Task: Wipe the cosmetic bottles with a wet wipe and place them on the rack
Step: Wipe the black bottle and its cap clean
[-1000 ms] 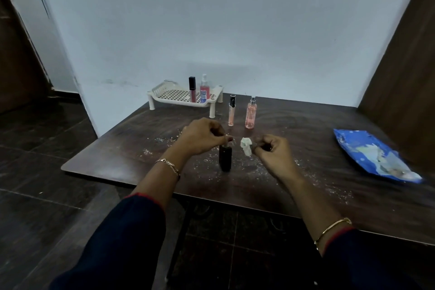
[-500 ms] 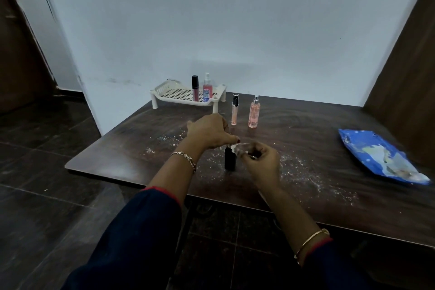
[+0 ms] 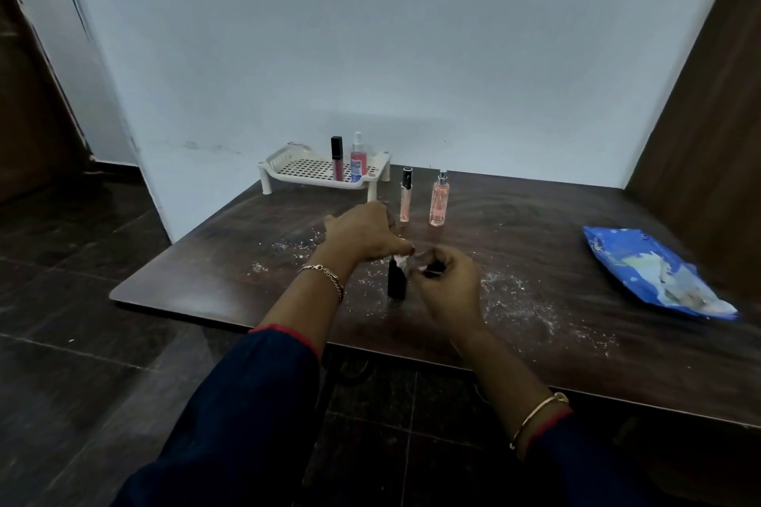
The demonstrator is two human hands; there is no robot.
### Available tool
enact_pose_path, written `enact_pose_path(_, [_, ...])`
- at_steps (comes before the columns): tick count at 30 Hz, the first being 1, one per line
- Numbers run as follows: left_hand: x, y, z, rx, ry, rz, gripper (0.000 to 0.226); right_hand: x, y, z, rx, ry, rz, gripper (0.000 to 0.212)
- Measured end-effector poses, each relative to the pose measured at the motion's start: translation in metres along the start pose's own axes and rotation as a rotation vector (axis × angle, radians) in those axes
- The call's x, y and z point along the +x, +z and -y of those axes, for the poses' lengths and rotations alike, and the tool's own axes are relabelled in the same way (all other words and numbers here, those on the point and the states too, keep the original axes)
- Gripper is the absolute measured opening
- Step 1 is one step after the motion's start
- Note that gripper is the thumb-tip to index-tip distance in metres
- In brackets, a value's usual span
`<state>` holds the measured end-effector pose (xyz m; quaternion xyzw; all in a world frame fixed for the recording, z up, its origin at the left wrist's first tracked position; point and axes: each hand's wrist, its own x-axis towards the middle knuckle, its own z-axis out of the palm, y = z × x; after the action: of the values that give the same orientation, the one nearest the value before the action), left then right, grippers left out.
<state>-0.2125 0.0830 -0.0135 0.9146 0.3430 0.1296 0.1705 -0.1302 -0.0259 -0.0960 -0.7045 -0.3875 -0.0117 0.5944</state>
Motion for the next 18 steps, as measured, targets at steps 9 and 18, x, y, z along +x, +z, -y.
enact_pose_path(9, [-0.010, 0.001, -0.005, -0.004, -0.022, -0.042, 0.034, -0.007, -0.005, 0.005, -0.133, 0.082, 0.157, 0.023])
enact_pose_path(18, [-0.023, 0.008, 0.004, -0.011, -0.022, -0.254, 0.035, 0.007, -0.011, 0.026, -0.176, 0.163, 0.246, 0.029])
